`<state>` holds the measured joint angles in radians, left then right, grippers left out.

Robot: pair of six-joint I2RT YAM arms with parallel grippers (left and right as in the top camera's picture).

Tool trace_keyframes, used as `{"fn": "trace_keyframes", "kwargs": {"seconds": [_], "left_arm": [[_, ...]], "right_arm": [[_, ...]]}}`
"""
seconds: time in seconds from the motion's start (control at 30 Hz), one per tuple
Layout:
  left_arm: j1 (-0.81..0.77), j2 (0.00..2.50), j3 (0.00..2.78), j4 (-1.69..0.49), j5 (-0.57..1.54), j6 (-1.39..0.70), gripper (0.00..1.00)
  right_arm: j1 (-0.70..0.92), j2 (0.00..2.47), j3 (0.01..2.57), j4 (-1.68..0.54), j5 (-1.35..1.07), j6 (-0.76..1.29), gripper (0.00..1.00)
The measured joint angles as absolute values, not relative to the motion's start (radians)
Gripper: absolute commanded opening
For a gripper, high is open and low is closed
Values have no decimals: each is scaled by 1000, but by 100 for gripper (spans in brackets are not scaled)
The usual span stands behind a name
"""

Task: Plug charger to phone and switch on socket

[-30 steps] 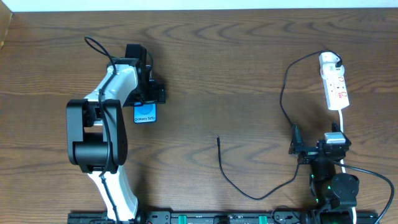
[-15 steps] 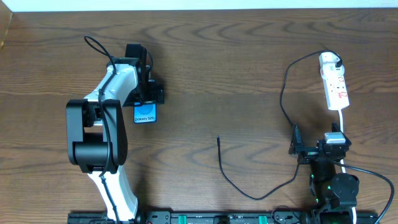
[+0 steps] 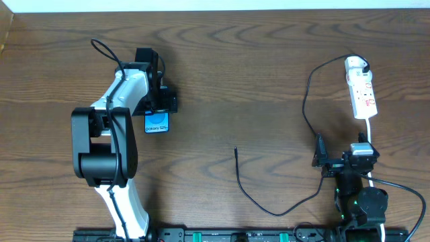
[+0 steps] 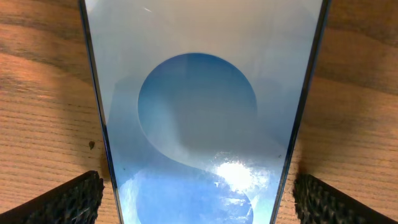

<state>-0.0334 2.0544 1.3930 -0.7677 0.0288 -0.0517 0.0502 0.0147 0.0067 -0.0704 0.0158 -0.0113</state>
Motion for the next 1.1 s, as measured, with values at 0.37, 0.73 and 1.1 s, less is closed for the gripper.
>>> {"fn": "trace_keyframes", "kwargs": {"seconds": [0.37, 0.73, 1.1], "left_arm": [[-33, 2054, 1393, -770, 31, -52, 98], [-33, 2056, 1393, -778, 50, -17, 98], [-33, 2057, 1393, -780, 65, 38, 98]], "right_arm": [[50, 15, 7, -70, 16, -11, 99], [50, 15, 7, -70, 16, -11, 99], [50, 15, 7, -70, 16, -11, 99]]}}
